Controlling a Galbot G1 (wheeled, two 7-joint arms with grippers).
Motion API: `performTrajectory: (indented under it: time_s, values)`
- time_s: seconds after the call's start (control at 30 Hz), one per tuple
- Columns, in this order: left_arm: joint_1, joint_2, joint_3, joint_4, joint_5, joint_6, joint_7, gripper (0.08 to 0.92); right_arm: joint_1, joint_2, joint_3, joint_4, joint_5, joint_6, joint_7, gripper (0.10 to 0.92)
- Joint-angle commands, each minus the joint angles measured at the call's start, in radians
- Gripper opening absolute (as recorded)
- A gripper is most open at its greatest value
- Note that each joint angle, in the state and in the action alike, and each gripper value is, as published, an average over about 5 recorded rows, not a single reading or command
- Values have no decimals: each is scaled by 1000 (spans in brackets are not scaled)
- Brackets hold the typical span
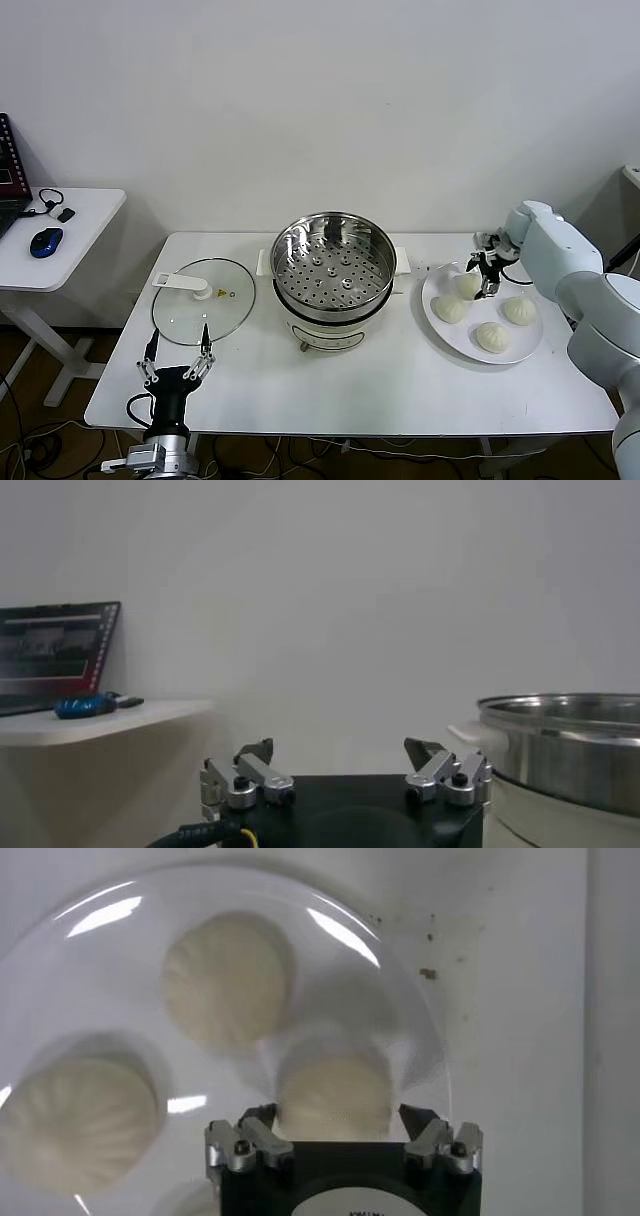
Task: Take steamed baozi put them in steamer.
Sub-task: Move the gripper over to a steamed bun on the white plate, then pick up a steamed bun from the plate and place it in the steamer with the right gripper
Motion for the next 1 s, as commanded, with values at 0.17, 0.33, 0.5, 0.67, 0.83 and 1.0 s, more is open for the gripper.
performTrajectory:
  time_s: [0.17,0.33,0.5,0.67,0.83,1.0]
  values:
    - [-1,-1,-3,-2,-2,2,0,823,1,3,18,-7,-17,-4,3,591]
    - [-3,-3,-4,-4,-2,5,0,823,26,-24,-18,38,15,-12,-10,586]
    - [-2,-5,-5,-10,-1,10,1,823,100,-115,-218,215,212,-62,-24,587]
    - [-5,-5,-10,-12,-2,17,2,823,269,-233,-499,507,452,-138,-12,598]
    - [-13,-5,-15,-11,-8,24,3,823,515,-286,-750,721,667,-199,24,597]
    - [-19,-3,-14,-6,-14,25,4,823,735,-304,-911,929,771,-209,35,599]
